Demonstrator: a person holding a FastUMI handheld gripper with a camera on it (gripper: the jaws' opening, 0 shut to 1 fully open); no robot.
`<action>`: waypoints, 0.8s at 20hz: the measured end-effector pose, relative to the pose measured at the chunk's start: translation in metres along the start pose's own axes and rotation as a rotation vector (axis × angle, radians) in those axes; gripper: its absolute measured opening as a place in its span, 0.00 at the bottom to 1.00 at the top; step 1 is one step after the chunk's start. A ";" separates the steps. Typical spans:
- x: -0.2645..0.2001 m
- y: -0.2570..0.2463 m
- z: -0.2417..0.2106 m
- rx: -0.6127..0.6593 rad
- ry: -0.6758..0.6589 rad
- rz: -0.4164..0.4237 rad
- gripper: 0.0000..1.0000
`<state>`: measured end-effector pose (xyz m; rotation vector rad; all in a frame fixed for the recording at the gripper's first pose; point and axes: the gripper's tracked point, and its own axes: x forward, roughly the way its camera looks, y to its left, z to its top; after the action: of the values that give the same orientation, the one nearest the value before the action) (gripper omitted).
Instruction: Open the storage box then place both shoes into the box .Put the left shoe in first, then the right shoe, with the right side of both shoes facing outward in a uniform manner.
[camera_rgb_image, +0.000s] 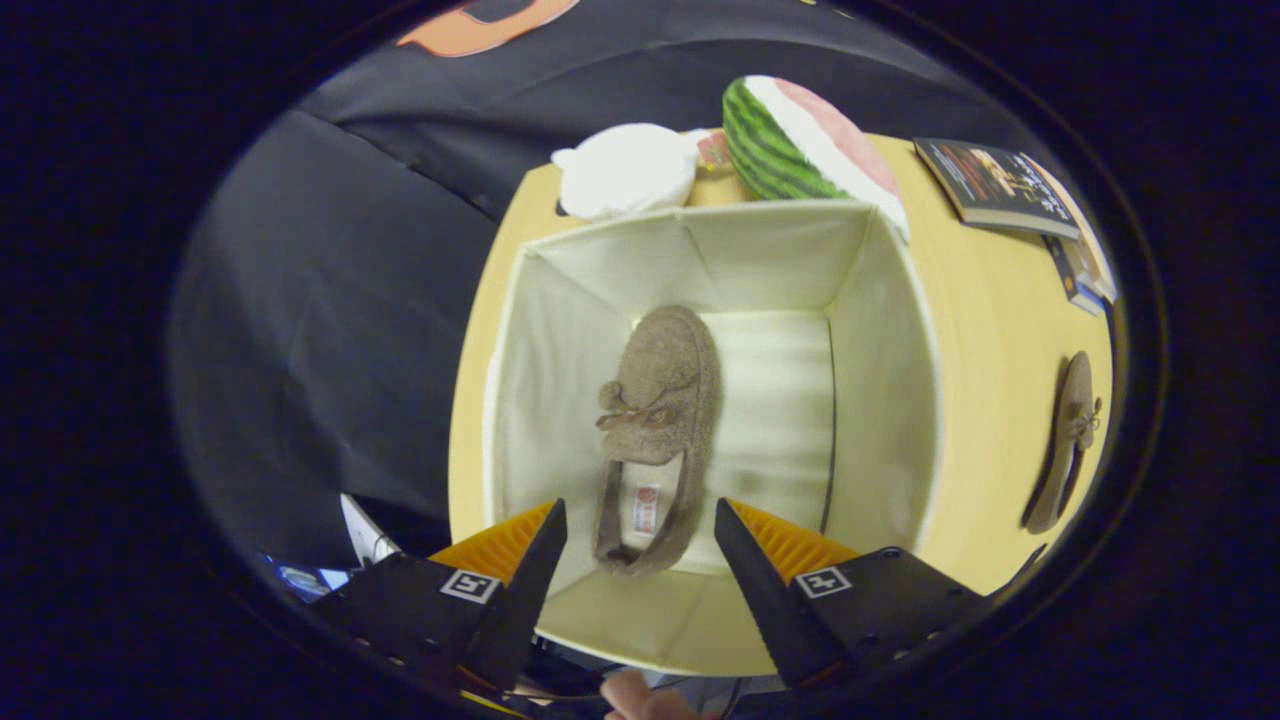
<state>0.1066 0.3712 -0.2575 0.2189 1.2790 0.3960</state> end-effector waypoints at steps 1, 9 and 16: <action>-0.016 -0.002 -0.001 -0.019 -0.022 0.008 0.96; -0.104 -0.110 -0.008 -0.012 -0.088 -0.007 0.96; -0.125 -0.278 -0.010 0.026 -0.133 -0.154 0.96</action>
<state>0.1134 0.0665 -0.2536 0.1652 1.1617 0.2291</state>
